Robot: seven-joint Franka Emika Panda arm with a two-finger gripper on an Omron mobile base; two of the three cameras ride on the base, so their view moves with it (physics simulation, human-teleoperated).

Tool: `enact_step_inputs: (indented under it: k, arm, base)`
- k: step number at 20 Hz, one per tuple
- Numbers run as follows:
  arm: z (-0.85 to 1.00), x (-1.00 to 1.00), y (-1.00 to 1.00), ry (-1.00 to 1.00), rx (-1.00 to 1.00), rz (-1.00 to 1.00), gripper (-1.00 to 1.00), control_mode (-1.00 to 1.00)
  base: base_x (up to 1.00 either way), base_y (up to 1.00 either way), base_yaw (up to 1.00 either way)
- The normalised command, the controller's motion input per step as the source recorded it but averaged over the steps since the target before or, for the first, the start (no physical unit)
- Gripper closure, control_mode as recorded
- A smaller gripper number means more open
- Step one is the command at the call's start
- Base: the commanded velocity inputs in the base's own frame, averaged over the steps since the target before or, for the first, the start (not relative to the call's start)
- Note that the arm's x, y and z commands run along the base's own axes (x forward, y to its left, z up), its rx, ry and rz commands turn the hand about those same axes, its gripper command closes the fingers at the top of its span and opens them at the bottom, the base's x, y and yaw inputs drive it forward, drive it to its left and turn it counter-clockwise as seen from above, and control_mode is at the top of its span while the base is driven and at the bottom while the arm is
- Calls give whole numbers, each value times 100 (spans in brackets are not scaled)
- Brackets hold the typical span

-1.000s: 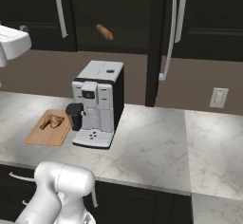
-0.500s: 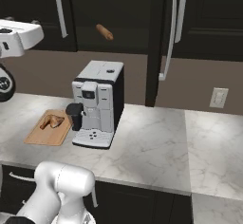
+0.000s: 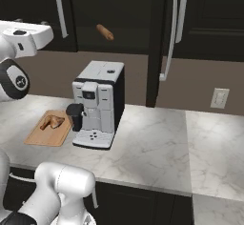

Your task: Open the cabinet, retrieve the rolling pin, and place it next to the meat on the cutting board to prepare for tenderizing.

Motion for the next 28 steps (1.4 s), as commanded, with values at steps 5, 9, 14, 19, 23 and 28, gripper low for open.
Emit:
enact_step_inputs:
  k: [5, 9, 14, 19, 23, 28]
  arm:
    - [0, 16, 0, 0, 0, 0, -100, -100]
    - [0, 18, 0, 0, 1, 0, -100, -100]
    - [0, 12, -3, 0, 1, 0, -100, -100]
    - [0, 25, -2, 2, 1, 0, -100, -100]
    - [0, 28, 0, 7, 0, 0, -100, -100]
    - [-1, 36, 0, 13, 0, 0, -100, -100]
  base:
    - [0, 0, 0]
    - [0, 0, 0]
    - [0, 0, 0]
    - [0, 0, 0]
    - [0, 0, 0]
    - [0, 0, 0]
